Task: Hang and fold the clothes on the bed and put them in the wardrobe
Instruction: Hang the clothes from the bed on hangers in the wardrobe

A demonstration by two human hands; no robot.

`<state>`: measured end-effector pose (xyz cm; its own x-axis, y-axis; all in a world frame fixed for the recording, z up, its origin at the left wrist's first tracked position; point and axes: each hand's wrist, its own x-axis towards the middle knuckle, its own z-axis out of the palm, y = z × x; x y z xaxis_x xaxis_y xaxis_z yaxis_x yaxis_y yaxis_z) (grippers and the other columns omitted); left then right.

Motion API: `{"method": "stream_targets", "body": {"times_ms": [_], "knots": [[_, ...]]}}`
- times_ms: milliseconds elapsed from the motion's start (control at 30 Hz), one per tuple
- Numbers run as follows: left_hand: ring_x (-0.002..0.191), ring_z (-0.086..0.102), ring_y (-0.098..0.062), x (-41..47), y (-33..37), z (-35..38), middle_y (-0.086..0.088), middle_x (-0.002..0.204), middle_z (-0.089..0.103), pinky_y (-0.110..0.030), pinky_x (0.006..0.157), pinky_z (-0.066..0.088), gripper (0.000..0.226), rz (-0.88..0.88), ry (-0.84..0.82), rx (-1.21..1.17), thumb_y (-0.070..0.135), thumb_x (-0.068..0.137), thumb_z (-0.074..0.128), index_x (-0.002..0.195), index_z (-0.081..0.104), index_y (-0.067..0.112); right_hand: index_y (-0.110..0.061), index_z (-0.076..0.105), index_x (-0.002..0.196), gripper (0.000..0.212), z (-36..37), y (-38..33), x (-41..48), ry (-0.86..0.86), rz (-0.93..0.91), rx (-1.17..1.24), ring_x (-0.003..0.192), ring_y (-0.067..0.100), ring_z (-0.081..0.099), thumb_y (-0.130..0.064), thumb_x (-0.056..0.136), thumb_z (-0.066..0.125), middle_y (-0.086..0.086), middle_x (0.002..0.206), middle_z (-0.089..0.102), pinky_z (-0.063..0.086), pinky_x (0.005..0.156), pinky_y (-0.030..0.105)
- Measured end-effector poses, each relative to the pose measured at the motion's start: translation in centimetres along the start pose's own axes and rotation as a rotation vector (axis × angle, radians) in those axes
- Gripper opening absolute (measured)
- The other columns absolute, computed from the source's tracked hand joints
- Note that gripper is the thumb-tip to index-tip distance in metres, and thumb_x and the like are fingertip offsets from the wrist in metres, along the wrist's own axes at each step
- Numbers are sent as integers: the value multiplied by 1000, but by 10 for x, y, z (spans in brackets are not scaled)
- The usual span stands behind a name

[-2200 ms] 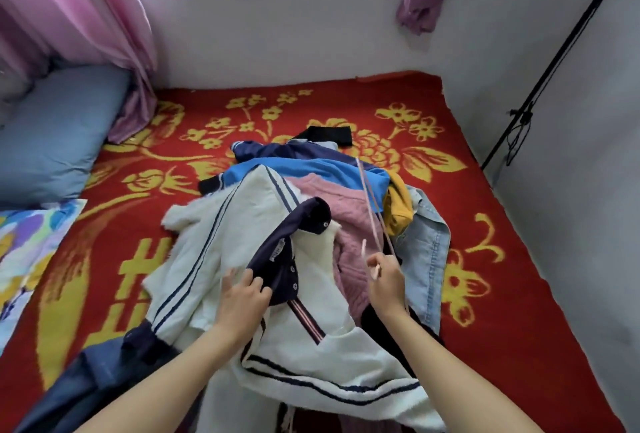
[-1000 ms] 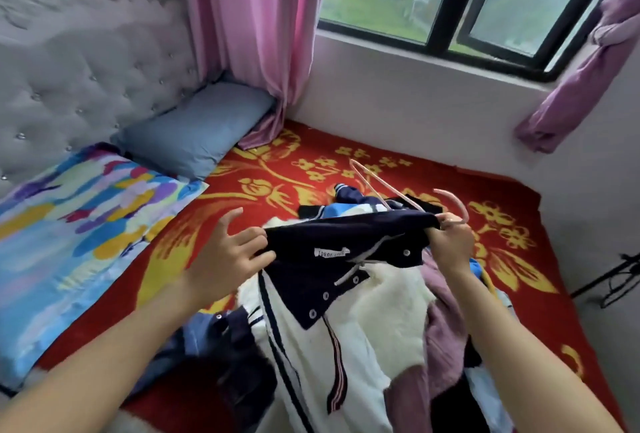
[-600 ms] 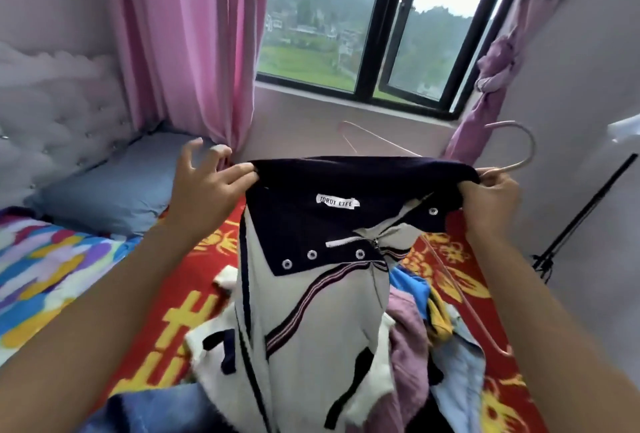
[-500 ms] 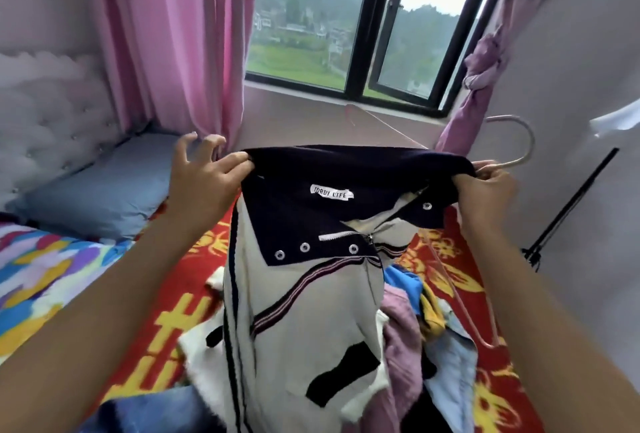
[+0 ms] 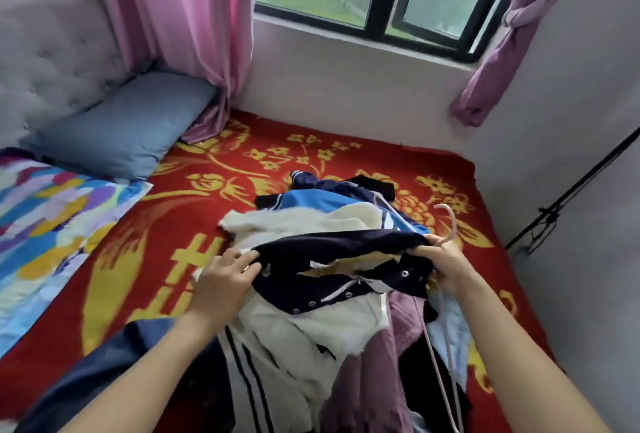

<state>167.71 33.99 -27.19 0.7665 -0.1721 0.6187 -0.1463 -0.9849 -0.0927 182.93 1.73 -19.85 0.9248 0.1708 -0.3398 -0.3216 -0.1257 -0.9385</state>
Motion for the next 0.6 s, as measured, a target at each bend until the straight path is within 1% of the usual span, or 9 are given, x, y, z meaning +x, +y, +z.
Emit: {"method": "stream_targets", "body": {"times_ms": [100, 167, 200, 267, 333, 400, 500, 567, 600], "knots": [[71, 67, -29, -17, 3, 3, -8, 89, 72, -36, 55, 53, 18, -119, -25, 10, 1, 64, 59, 72, 73, 6, 0, 63, 96, 19, -7, 10, -1, -128, 148, -33, 64, 17, 69, 8, 79, 64, 11, 81, 70, 53, 51, 22], [74, 66, -32, -24, 7, 4, -9, 91, 72, -40, 55, 54, 20, -227, -51, -20, 1, 59, 63, 76, 74, 5, -2, 62, 88, 8, -10, 14, -5, -190, 197, -71, 58, 13, 67, 3, 82, 62, 8, 76, 69, 49, 45, 19], [75, 66, -33, -26, 9, 3, -10, 91, 72, -41, 56, 55, 20, -272, -67, -47, 3, 62, 62, 78, 74, 4, -4, 61, 83, 5, -10, 15, -7, -218, 194, -88, 54, 12, 66, 1, 85, 60, 6, 69, 69, 47, 43, 18], [77, 66, -35, -28, 17, 1, -11, 93, 71, -43, 59, 55, 25, -377, -93, -149, 8, 70, 57, 89, 73, 3, -3, 60, 79, 9, -7, 18, -11, -248, 168, -102, 52, 10, 64, -4, 87, 57, 4, 63, 68, 46, 43, 17], [84, 65, -37, -27, 26, 0, -12, 97, 70, -45, 67, 54, 34, -516, -105, -341, 11, 74, 57, 104, 69, 2, 0, 58, 86, 10, -3, 20, -16, -246, 129, -76, 57, 11, 64, -10, 84, 59, 5, 69, 68, 48, 47, 18], [89, 63, -36, -25, 35, -3, -12, 99, 69, -47, 73, 50, 39, -631, -91, -451, 21, 80, 53, 111, 66, 1, -1, 57, 88, 13, 0, 21, -22, -249, 104, -29, 60, 12, 65, -11, 81, 61, 7, 72, 68, 49, 49, 19], [93, 62, -37, -13, 43, -4, -15, 102, 66, -49, 76, 46, 49, -675, -81, -413, 34, 82, 41, 111, 65, 2, -8, 66, 72, 7, 6, 22, -33, -306, 64, 13, 56, 8, 65, -4, 72, 71, 2, 65, 68, 46, 45, 15], [101, 58, -38, 4, 49, 0, -17, 108, 63, -49, 85, 43, 46, -697, -154, -487, 35, 84, 48, 112, 66, 2, -15, 71, 60, 17, 9, 23, -39, -334, 48, 2, 52, 6, 63, -2, 70, 69, -2, 60, 67, 44, 43, 13], [108, 54, -37, 14, 54, 3, -16, 113, 61, -46, 93, 38, 40, -700, -225, -568, 32, 87, 54, 113, 65, 4, -17, 72, 58, 21, 10, 25, -39, -342, 44, 8, 52, 5, 64, -1, 71, 69, -2, 60, 67, 45, 43, 13]]}}
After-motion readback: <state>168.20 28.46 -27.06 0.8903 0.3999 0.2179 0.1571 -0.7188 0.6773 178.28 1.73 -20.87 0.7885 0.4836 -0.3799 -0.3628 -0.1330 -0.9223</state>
